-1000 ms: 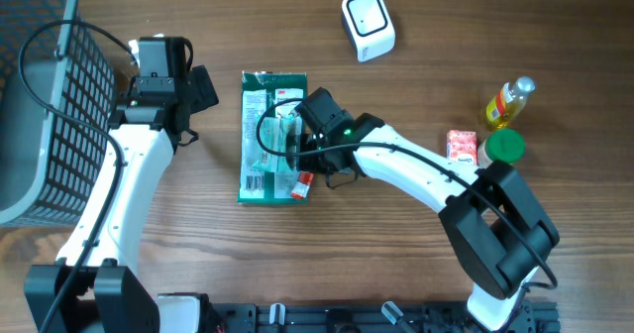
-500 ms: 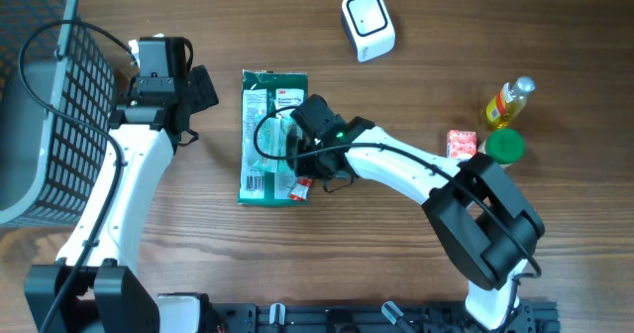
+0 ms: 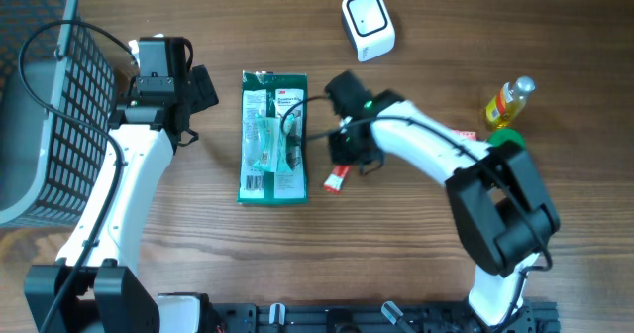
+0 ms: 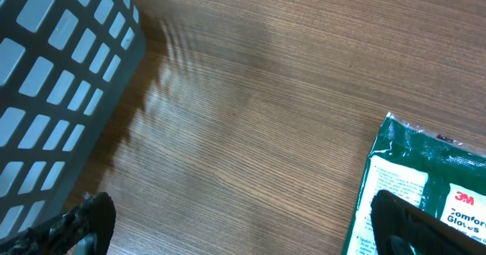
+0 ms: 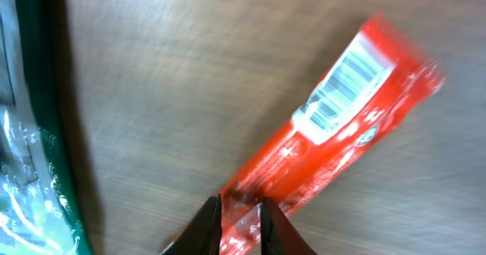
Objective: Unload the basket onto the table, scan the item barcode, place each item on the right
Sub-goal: 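Lift the red sticks off the gloves pack with right gripper, then carry the red sticks right and upward, then hold the red sticks under the white scanner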
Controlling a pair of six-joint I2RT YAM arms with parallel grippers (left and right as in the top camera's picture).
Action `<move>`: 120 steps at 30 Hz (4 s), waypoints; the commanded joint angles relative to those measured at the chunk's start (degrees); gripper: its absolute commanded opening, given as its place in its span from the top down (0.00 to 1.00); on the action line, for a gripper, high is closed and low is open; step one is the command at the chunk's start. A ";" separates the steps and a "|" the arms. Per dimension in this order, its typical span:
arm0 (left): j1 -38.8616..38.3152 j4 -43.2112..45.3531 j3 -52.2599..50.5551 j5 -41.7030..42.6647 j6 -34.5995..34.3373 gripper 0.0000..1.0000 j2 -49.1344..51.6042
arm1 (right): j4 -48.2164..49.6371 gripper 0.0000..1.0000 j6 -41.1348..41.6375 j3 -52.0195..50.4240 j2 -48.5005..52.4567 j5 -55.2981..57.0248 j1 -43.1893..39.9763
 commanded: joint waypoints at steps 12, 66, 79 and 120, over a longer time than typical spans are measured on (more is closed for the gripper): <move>0.28 0.17 0.61 -0.52 0.50 0.00 -0.04 | -2.93 0.81 5.31 4.22 0.33 -11.19 1.57; 0.28 0.17 0.61 -0.52 0.50 0.00 -0.04 | -11.21 0.68 -21.40 -10.97 -5.57 -7.08 -14.40; 0.28 0.17 0.61 -0.52 0.50 0.00 -0.04 | -5.53 0.71 -21.86 -12.02 -5.70 -7.04 -14.40; 0.28 0.17 0.61 -0.52 0.50 0.00 -0.04 | 1.05 0.96 -26.12 -8.28 -17.51 12.02 -8.87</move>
